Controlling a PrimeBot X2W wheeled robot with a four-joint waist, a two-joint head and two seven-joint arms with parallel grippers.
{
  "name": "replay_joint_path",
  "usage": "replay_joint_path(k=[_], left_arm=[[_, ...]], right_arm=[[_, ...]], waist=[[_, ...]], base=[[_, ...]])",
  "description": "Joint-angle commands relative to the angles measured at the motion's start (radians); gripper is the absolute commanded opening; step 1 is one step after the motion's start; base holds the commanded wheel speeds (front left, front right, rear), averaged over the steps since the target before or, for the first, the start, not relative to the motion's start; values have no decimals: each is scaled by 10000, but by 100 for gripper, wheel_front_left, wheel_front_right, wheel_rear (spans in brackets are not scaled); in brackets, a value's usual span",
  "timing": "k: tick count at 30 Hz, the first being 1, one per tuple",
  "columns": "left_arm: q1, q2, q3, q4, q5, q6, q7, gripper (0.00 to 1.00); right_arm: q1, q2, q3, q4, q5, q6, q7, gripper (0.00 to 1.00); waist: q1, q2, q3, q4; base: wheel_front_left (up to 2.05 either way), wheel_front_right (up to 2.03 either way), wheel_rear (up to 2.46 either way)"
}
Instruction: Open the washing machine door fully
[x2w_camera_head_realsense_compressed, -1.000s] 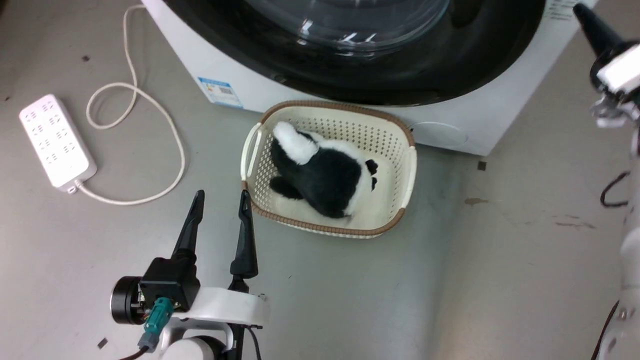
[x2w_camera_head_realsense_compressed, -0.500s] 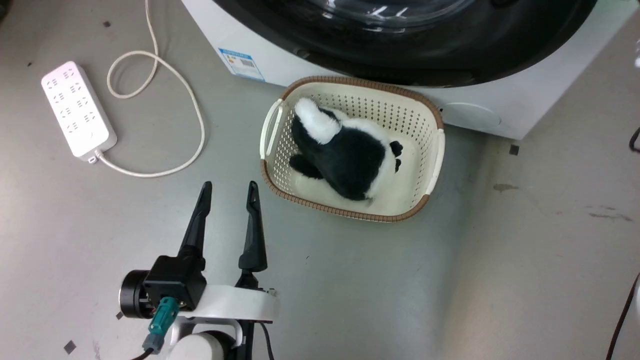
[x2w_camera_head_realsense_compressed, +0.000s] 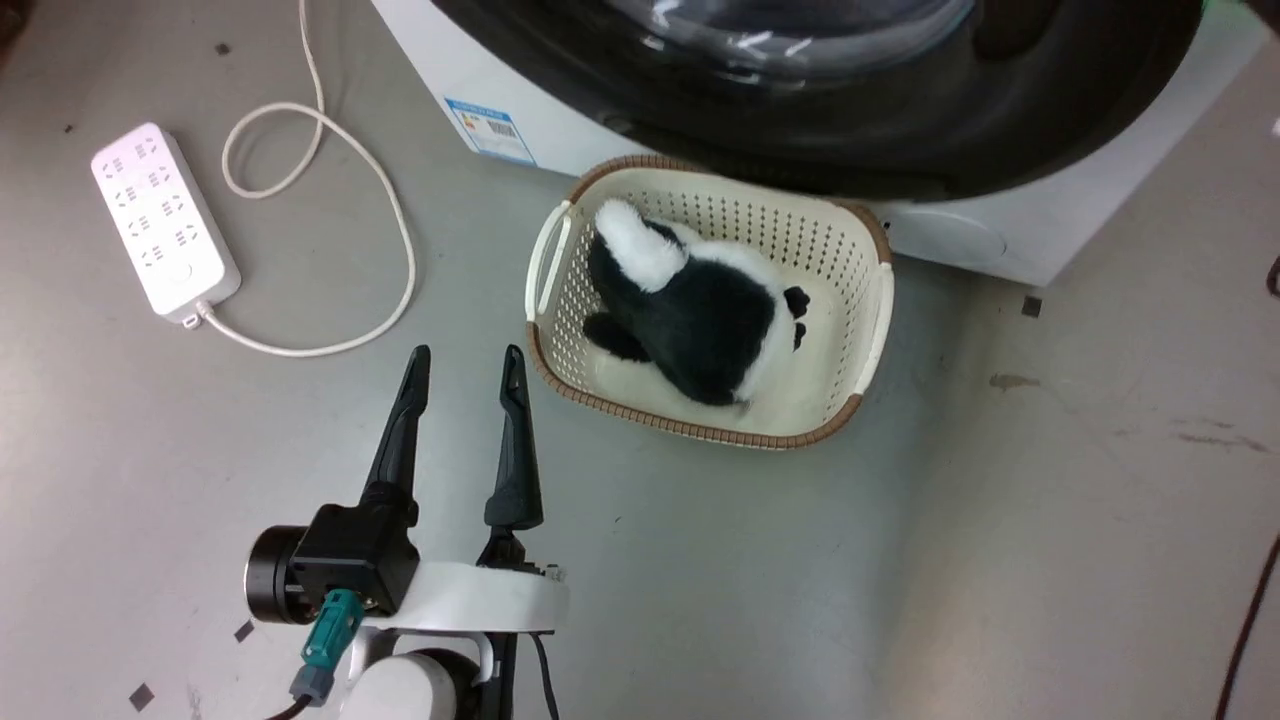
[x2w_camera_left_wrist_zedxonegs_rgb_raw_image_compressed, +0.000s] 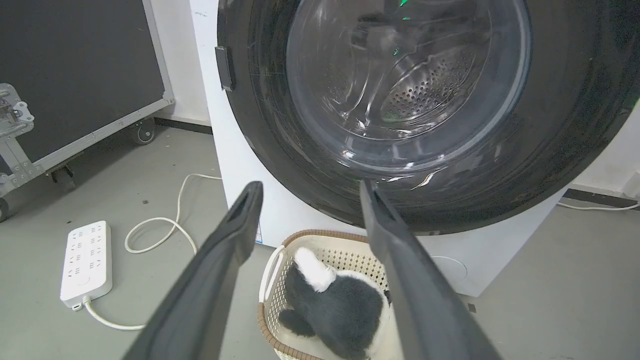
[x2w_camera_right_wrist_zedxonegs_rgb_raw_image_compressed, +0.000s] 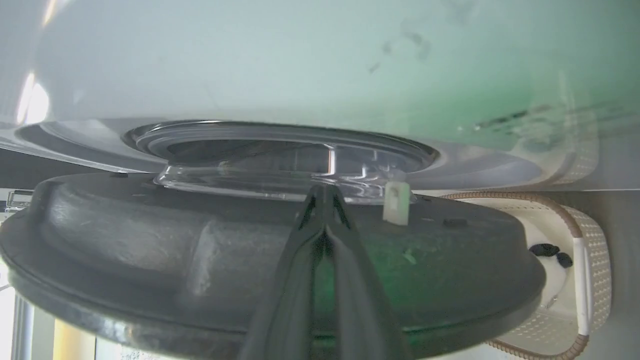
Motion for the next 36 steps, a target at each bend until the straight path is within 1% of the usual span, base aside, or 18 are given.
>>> replay_joint_path(k=[1, 9, 13, 18, 22, 23, 24, 25, 27, 28, 32, 36], left_arm=[[-142, 11, -52, 21, -74, 40, -126, 100], [68, 12, 10, 144, -99, -29, -294, 100], [226, 12, 119, 202, -70, -109, -302, 100], [493, 12, 260, 313, -18, -241, -302, 100], [790, 12, 337, 445, 29, -401, -302, 100], [790, 12, 337, 445, 29, -401, -302, 100], [955, 12, 339, 550, 106, -507, -302, 100], [955, 12, 339, 550, 106, -507, -302, 100], [1115, 12, 289, 669, 200, -645, -302, 100], [1331, 12, 236, 787, 274, -760, -302, 100], [1546, 12, 233, 841, 272, -807, -302, 100], [1673, 12, 221, 891, 278, -847, -302, 100]], right_arm=[[79, 151, -119, 159, 265, 11, 245, 0], [1072, 693, -526, -97, 755, 10, 1201, 0], [1878, 1013, -577, -479, 751, 10, 1492, 0], [2933, 1308, -490, -927, 764, 10, 1972, 0], [3836, 1405, -290, -1259, 1004, 10, 2421, 0], [3836, 1405, -290, -1259, 1004, 10, 2421, 0], [4185, 1414, -13, -1215, 1506, 10, 2615, 0], [4185, 1414, -13, -1215, 1506, 10, 2615, 0], [4469, 1417, 461, -1122, 2127, 10, 2650, 0], [4910, 1419, 1458, -1076, 3176, 10, 2611, 0], [5586, 1420, 3106, -1246, 4773, 10, 2457, 0], [6331, 1420, 4915, -1701, 6022, 10, 2072, 0]], waist=[[0, 0, -166, -19], [0, 0, -837, -79], [0, 0, -1249, -117], [0, 0, -1773, -92], [0, 0, -2206, 9], [0, 0, -2206, 9], [0, 0, -2385, 75], [0, 0, -2385, 75], [0, 0, -2525, 116], [0, 0, -2688, 160], [0, 0, -2819, 189], [0, 0, -2884, 191]], base=[[0, 0, 0], [0, 0, 0], [0, 0, 0], [0, 0, 0], [0, 0, 0], [0, 0, 0], [0, 0, 0], [0, 0, 0], [0, 0, 0], [0, 0, 0], [0, 0, 0], [0, 0, 0]])
